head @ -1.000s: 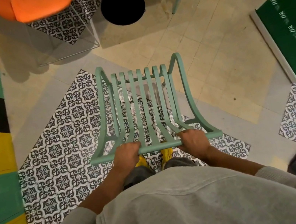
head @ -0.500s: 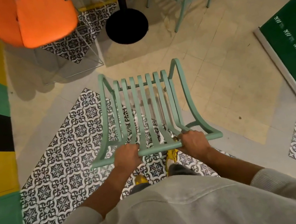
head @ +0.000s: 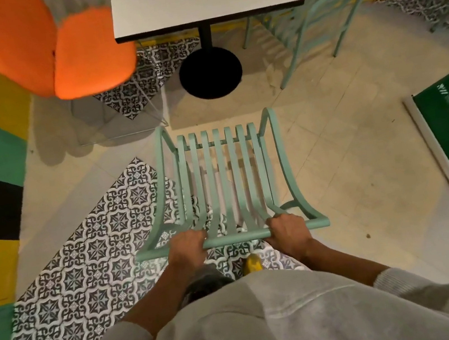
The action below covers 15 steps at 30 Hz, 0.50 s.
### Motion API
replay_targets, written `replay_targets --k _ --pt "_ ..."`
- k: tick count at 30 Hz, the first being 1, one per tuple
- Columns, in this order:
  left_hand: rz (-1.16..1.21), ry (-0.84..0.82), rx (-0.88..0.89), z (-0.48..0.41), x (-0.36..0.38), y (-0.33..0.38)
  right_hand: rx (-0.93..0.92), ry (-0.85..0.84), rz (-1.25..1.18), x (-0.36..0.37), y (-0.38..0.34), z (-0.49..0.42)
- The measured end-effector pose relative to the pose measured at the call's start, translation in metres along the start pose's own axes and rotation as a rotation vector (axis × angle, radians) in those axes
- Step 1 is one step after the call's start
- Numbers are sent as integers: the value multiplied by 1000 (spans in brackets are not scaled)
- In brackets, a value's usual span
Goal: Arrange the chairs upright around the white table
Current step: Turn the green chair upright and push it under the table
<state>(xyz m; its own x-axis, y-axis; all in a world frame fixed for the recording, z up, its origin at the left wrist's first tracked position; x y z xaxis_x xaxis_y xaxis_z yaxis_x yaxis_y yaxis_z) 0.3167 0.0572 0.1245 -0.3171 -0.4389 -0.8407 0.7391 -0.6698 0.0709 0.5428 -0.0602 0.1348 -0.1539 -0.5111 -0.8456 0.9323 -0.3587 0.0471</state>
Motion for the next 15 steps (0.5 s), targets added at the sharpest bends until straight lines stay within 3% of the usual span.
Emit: replay_targets --k 15 --pt "-30 16 92 -133 -85 -15 16 -53 -30 -82 50 -131"
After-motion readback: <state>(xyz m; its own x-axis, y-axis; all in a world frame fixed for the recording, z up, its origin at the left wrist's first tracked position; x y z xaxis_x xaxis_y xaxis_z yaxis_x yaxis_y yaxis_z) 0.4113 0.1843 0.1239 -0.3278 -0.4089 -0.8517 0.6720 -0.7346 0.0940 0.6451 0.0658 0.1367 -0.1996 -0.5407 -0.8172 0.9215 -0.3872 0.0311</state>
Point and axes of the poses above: each hand's wrist, its own z-axis away from the middle knuckle, its own x-axis out of the palm, y = z × x, the point moved 3 cm from there along -z, towards the middle knuckle, and after that the axes turned 5 degrees about x, right-handed, at the moved point
